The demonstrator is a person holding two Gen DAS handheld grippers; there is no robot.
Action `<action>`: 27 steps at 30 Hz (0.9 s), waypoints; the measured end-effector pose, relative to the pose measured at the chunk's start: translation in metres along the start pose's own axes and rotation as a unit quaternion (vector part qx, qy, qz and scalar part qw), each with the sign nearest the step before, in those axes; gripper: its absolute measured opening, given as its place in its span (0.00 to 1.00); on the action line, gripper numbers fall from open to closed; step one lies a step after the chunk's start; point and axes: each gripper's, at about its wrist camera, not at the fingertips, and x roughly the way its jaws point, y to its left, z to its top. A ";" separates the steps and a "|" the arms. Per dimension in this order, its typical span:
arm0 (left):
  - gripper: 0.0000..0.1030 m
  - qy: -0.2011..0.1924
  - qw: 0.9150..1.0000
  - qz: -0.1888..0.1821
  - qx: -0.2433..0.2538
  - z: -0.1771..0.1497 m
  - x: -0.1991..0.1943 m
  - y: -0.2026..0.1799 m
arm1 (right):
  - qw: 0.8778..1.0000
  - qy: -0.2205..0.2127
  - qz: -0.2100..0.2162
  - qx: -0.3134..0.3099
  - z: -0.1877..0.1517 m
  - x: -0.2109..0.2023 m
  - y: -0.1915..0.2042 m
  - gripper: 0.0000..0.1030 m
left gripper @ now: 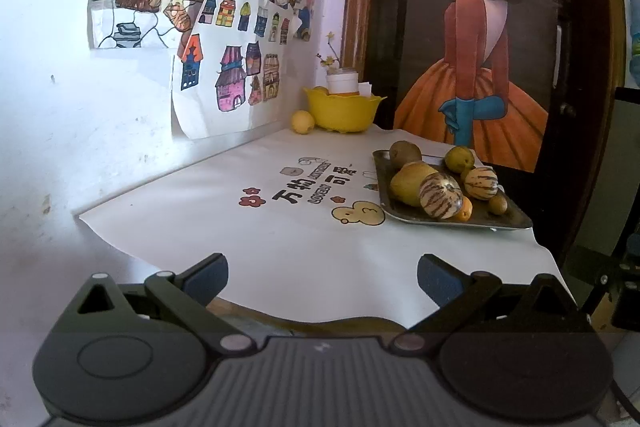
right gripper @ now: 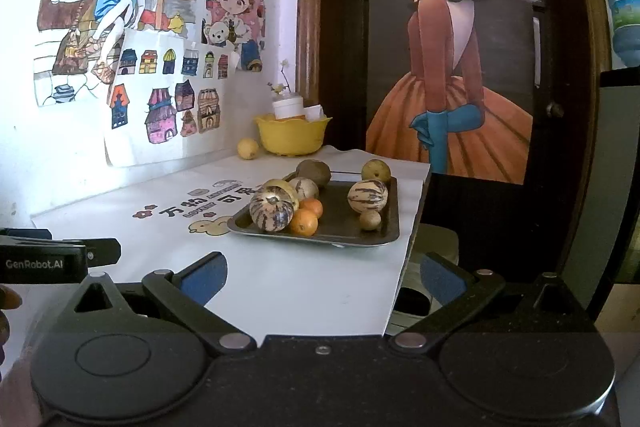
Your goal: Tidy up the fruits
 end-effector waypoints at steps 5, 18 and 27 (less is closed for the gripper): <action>1.00 0.001 1.000 0.001 -0.003 0.000 0.000 0.000 | 1.000 0.002 -0.001 0.000 -0.001 0.000 0.000 0.99; 1.00 0.002 1.000 0.001 -0.005 -0.001 0.000 0.000 | 1.000 0.001 0.000 0.001 -0.001 0.000 0.000 0.99; 1.00 0.001 1.000 0.001 -0.006 -0.002 0.000 0.000 | 1.000 0.002 -0.001 0.001 -0.001 0.000 0.001 0.99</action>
